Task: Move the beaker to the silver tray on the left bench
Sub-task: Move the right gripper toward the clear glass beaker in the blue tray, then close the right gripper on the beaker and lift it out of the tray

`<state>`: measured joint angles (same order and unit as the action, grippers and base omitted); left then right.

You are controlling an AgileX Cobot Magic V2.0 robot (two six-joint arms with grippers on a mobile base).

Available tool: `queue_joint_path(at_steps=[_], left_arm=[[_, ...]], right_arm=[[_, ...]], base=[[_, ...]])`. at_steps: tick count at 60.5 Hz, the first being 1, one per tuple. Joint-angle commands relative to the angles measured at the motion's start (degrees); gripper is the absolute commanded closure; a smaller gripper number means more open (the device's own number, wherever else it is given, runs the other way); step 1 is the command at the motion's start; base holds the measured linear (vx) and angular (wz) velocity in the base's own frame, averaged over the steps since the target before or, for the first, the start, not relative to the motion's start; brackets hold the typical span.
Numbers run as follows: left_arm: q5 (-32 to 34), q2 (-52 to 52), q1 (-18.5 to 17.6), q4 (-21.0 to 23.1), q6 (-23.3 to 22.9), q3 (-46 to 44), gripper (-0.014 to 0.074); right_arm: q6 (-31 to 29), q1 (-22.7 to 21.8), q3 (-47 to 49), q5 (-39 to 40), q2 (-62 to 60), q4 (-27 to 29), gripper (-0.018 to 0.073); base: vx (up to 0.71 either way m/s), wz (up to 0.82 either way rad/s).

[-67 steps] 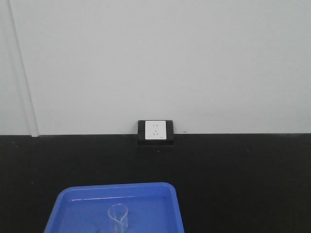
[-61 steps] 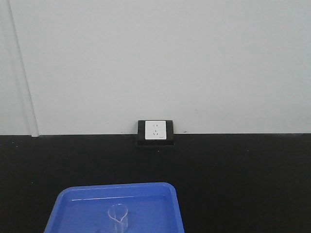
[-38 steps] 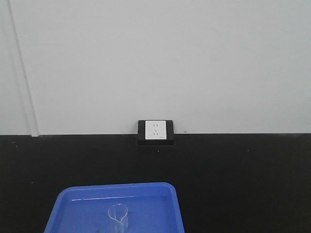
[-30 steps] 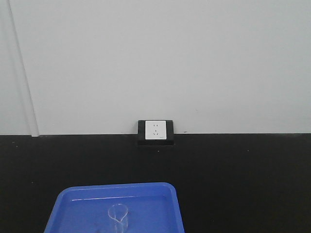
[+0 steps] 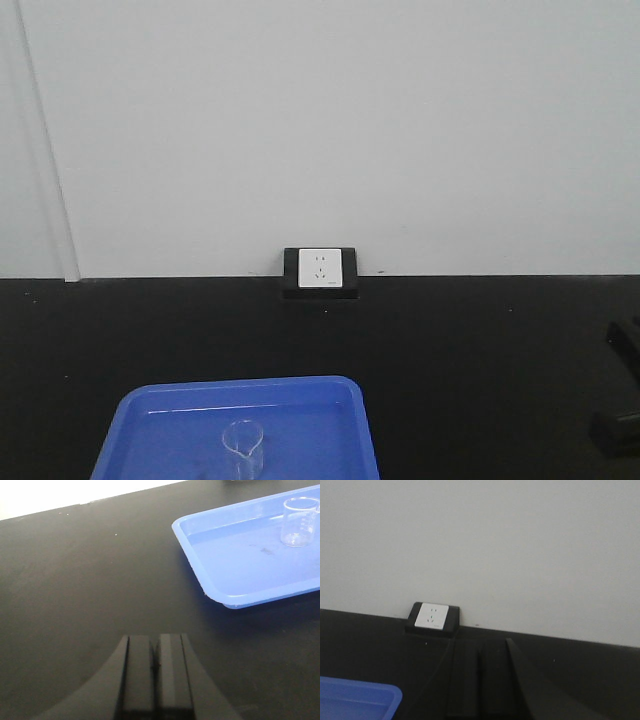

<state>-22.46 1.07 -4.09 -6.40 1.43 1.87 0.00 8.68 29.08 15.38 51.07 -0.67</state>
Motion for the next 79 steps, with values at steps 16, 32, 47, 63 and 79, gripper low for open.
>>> queue_joint_path(at_steps=[16,32,47,63,79], left_arm=[[4.71,0.4,-0.2,-0.1,-0.11,1.14,0.0595],[4.71,0.4,-0.2,-0.1,-0.11,1.14,0.0595],[4.71,0.4,-0.2,-0.1,-0.11,1.14,0.0595],[4.71,0.4,-0.2,-0.1,-0.11,1.14,0.0595],[4.71,0.4,-0.2,-0.1,-0.11,1.14,0.0595]], right_arm=[[1.98,-0.23,2.14,6.87,9.27,-0.53,0.0526],[6.8,-0.23,2.14,7.62,11.93,-0.48,0.0215],[7.89,-0.23,2.14,10.01,16.15,-0.45,-0.0154],[19.65,1.15,2.14,13.44,20.45,-9.38,-0.0143],[25.36,12.59,4.82,30.19,37.57,-21.45,-0.006]], base=[[0.0,0.0],[0.0,0.0],[0.0,0.0],[0.0,0.0],[0.0,0.0]])
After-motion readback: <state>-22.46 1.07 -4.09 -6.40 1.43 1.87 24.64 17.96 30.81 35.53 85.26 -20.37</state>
